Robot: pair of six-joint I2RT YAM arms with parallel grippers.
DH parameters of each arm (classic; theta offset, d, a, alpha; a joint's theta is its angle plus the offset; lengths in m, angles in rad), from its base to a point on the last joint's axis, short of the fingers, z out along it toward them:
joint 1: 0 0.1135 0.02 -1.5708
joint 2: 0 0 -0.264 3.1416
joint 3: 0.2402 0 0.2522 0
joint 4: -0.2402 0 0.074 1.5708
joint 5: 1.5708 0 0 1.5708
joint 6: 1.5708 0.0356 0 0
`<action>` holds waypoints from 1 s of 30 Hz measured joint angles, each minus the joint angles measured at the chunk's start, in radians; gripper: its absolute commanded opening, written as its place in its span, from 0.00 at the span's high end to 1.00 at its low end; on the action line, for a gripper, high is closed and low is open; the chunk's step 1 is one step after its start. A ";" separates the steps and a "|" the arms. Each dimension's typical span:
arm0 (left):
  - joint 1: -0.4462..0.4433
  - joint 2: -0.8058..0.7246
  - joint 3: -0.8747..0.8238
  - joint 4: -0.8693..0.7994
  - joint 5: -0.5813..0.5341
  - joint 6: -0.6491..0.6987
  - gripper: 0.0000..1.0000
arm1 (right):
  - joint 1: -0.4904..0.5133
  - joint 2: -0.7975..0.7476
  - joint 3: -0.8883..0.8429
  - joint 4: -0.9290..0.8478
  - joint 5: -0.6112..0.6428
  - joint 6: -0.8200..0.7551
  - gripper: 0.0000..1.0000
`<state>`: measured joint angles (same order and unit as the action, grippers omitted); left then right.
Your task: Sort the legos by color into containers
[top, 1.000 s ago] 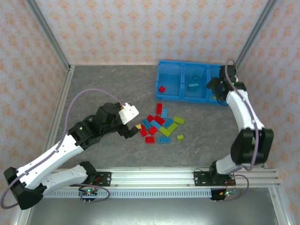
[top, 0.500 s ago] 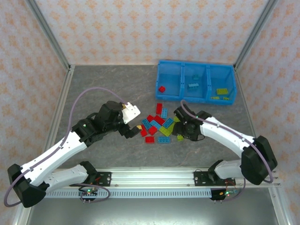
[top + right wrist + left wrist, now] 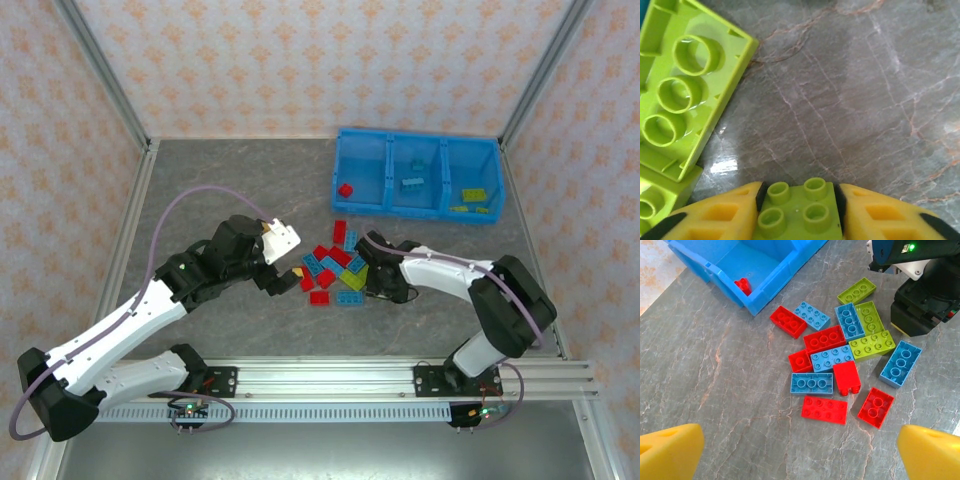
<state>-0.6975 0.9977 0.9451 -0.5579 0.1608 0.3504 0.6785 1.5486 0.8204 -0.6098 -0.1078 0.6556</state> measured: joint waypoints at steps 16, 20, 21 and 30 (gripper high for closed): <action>0.000 0.000 0.000 0.001 0.000 0.000 0.00 | -0.105 -0.477 -0.055 0.007 0.222 0.062 0.73; 0.005 0.000 -0.002 0.002 -0.001 0.000 0.00 | -0.302 -0.497 0.002 0.063 0.239 0.037 0.73; 0.006 0.000 -0.004 0.003 -0.002 0.000 0.00 | -0.368 -0.486 0.021 0.084 0.231 0.026 0.73; 0.006 0.000 -0.006 0.002 -0.014 0.000 0.00 | -0.789 -0.036 0.363 0.222 0.084 -0.030 0.73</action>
<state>-0.6910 0.9974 0.9386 -0.5564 0.1463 0.3504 -0.1101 1.5127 1.1831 -0.3882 -0.0238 0.6258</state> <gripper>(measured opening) 0.999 0.326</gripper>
